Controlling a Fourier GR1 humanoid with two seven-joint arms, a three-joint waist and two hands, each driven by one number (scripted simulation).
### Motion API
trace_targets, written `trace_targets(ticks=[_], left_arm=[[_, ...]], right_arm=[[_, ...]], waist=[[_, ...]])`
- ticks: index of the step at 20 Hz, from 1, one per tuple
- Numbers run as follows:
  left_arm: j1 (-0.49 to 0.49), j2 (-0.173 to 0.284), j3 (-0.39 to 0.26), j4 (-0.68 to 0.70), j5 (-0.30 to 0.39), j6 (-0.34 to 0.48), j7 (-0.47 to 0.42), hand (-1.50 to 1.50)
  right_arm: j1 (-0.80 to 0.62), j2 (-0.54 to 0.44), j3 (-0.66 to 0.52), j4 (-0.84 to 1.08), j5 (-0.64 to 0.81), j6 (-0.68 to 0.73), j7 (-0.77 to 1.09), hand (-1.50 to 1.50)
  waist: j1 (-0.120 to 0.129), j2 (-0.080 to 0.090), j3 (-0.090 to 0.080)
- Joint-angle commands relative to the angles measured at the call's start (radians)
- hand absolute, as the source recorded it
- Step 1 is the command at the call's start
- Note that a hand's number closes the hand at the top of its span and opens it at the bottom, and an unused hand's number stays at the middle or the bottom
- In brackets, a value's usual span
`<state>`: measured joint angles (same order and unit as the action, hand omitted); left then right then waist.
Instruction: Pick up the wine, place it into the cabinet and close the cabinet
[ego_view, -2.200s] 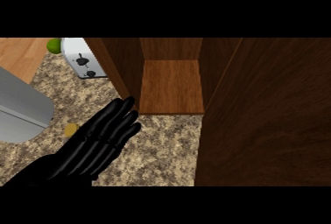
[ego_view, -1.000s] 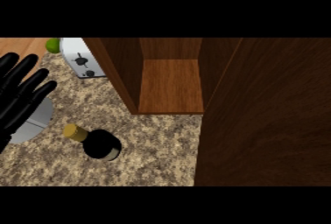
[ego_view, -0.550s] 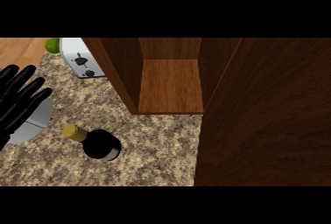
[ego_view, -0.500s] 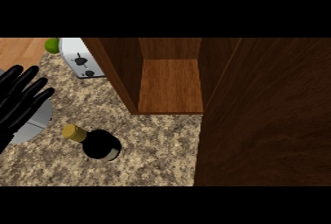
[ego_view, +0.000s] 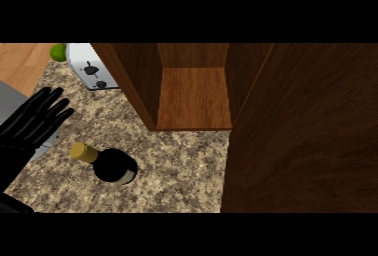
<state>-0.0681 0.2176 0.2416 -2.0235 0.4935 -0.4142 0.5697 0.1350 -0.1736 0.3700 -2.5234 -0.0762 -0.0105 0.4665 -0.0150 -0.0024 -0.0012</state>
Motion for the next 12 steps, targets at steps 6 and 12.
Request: trace_targets(ticks=[6,12], left_arm=[[0.050,-0.070,-0.058,0.197,-0.198,-0.104,-0.231,-1.50],[-0.019,-0.076,-0.054,0.304,-0.282,-0.052,-0.282,-1.50]], right_arm=[[0.073,-0.060,-0.076,-0.264,-0.111,0.015,0.100,-1.50],[0.062,-0.045,-0.072,-0.230,-0.111,0.020,0.073,-1.50]], waist=[[-0.009,0.001,0.000],[-0.001,0.001,0.001]])
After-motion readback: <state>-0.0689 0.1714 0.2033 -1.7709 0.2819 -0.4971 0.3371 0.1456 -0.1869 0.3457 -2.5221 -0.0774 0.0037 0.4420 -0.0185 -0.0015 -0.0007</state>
